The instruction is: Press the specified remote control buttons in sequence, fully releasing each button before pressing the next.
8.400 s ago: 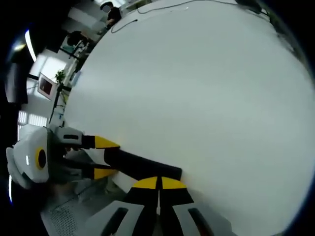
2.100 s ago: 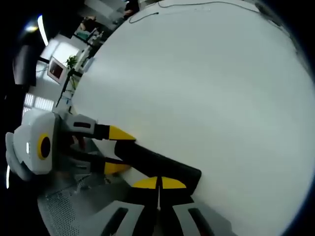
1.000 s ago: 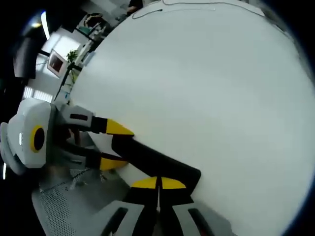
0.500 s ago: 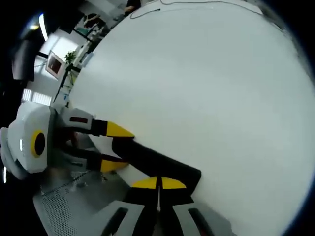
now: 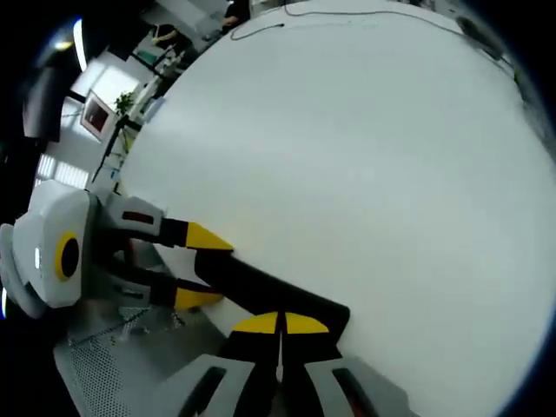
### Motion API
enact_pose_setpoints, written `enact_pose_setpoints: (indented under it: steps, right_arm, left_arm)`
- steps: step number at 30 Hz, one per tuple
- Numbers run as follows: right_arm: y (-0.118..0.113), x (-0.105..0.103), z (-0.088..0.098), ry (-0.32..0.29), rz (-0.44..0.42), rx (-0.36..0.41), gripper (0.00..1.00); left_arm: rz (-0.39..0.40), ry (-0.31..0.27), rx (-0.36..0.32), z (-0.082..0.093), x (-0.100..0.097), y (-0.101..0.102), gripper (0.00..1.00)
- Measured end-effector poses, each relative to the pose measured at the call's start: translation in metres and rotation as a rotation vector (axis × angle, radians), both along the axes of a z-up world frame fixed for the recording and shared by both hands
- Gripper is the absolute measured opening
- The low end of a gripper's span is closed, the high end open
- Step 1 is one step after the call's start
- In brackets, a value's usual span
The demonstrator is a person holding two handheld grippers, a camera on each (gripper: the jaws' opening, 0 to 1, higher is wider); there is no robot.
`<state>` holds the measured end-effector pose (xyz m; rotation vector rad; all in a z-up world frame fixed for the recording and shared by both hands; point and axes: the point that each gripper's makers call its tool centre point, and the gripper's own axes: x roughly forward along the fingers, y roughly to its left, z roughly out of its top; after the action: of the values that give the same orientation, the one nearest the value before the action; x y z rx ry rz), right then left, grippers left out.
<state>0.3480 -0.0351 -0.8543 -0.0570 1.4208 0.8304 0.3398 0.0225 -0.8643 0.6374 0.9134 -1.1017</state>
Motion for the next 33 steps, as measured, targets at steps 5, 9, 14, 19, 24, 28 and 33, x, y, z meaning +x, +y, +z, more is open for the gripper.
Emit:
enact_pose_setpoints:
  steps: [5,9,14,19,24,28,33]
  right_arm:
    - [-0.0001,0.0000,-0.0007,-0.030,0.030,-0.010,0.00]
    - [0.0000,0.0020,-0.0015,-0.038,0.020,-0.003,0.00]
    - [0.0005,0.0018,-0.0013,-0.056,0.026,-0.001,0.00]
    - [-0.0013,0.0019,-0.0005,-0.046,0.014,0.036,0.00]
    - [-0.0003,0.0017,0.0000,-0.036,0.010,0.036,0.00]
    - [-0.0016,0.0007,0.0006,-0.025,0.011,0.033,0.00]
    - [-0.0054,0.0036,0.0017,-0.035,0.005,0.019,0.00]
  left_arm:
    - [0.004,0.002,-0.001,0.0003,-0.0002,-0.0001,0.26]
    - [0.009,0.003,-0.003,0.0005,0.0001,-0.0003,0.26]
    - [0.010,0.002,-0.003,0.0007,0.0001,-0.0006,0.26]
    - [0.013,-0.001,-0.005,0.0009,0.0001,-0.0010,0.26]
    - [0.019,-0.004,-0.010,0.0011,0.0001,-0.0013,0.26]
    - [0.020,-0.006,-0.011,0.0010,0.0001,-0.0012,0.26]
    - [0.019,-0.005,-0.013,0.0007,0.0004,-0.0010,0.26]
